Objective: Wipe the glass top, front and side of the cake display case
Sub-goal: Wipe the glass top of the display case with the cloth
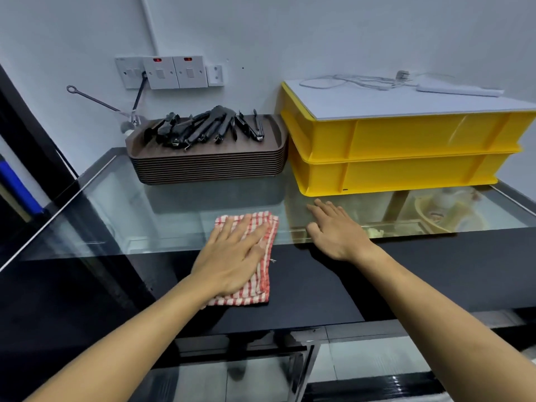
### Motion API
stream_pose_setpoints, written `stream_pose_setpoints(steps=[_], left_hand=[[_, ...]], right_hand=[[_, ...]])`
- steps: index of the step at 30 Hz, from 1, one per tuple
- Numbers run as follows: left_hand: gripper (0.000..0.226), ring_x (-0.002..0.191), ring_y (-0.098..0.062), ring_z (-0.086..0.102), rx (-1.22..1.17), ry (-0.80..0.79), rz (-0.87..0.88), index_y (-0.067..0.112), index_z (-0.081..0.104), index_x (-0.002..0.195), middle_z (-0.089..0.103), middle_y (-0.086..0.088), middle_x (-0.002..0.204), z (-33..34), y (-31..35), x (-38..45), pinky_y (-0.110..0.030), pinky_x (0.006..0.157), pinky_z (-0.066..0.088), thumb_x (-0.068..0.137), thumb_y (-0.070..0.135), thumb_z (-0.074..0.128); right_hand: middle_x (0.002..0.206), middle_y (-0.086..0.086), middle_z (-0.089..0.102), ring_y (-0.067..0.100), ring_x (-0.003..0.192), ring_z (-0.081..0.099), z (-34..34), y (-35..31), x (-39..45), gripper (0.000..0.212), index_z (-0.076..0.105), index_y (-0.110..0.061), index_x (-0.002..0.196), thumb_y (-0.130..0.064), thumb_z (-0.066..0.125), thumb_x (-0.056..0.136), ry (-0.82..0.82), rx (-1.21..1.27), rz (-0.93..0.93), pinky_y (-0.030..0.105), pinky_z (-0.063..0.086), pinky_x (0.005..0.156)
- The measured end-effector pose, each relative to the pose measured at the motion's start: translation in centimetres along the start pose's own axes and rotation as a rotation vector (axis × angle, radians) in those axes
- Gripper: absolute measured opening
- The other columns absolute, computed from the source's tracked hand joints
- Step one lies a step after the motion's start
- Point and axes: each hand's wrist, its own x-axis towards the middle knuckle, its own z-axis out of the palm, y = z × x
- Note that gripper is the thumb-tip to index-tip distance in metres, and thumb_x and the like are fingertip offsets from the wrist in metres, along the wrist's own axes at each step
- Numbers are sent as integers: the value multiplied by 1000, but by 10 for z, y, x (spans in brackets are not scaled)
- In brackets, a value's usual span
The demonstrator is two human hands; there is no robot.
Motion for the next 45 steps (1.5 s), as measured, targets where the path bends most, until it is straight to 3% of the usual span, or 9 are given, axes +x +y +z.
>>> stream_pose_setpoints(steps=[3, 8, 11, 16, 21, 28, 35, 40, 45], left_hand=[[54, 159, -24, -18, 4, 23, -106, 52, -5, 161, -17, 8, 172, -9, -24, 32, -46, 129, -11, 108, 58, 6], [56, 160, -25, -17, -47, 47, -147, 50, 1, 163, -11, 7, 174, -19, -43, 97, -47, 129, -10, 108, 59, 8], [57, 160, -27, -16, -39, 38, -135, 48, 1, 164, -10, 5, 174, -21, -36, 114, -47, 128, -11, 108, 58, 8], [56, 160, -26, -17, -37, -5, -45, 48, 0, 163, -12, 4, 174, -23, -18, 119, -47, 129, -11, 109, 56, 9], [54, 157, -14, -20, 11, -34, 168, 54, -3, 160, -18, 18, 166, -11, -40, 70, -43, 129, -12, 108, 60, 9], [56, 159, -26, -16, 3, -5, -119, 51, -3, 161, -14, 5, 172, -32, -87, 116, -49, 129, -10, 107, 62, 4], [53, 158, -13, -17, 5, -41, 210, 51, -2, 162, -13, 15, 171, -17, -51, 90, -41, 129, -11, 109, 55, 4], [54, 161, -22, -13, 23, -17, 8, 45, -3, 164, -13, 9, 173, -25, -56, 113, -47, 130, -7, 110, 50, 4], [54, 161, -18, -9, 30, -31, 219, 44, -1, 164, -7, 15, 172, -16, -26, 119, -48, 130, -6, 111, 50, 6]], right_hand=[[158, 15, 37, 31, 148, 28, -5, -19, 7, 54, 41, -8, 150, -32, 38, 102, 81, -57, -31, 40, 16, 125], [174, 4, -7, 21, 160, -7, 19, -55, 14, 65, 2, -13, 166, -40, 20, 110, -20, -16, -79, 40, -4, 130], [174, 4, -6, 20, 160, -9, 27, -54, 16, 63, 1, -13, 166, -41, 16, 111, -42, -41, -37, 38, -6, 129], [174, 4, -6, 19, 160, -10, 26, -53, 16, 62, 1, -13, 166, -40, 15, 112, -61, -49, -41, 37, -7, 128], [174, 4, -7, 19, 160, -10, 26, -51, 14, 62, 0, -13, 166, -39, 15, 112, -61, -59, -56, 36, -8, 128], [174, 3, -6, 20, 160, -8, 26, -52, 14, 62, 3, -13, 166, -39, 16, 112, -50, -57, -54, 37, -6, 129], [174, 2, -5, 18, 160, -9, 28, -51, 16, 62, 3, -15, 167, -39, 16, 112, -49, -53, -50, 36, -6, 129], [174, 2, -5, 18, 160, -8, 29, -52, 16, 62, 4, -14, 167, -40, 16, 112, -40, -52, -42, 36, -6, 129], [174, 1, -6, 17, 160, -10, 28, -51, 15, 61, 2, -15, 167, -39, 16, 112, -43, -47, -54, 35, -7, 128]])
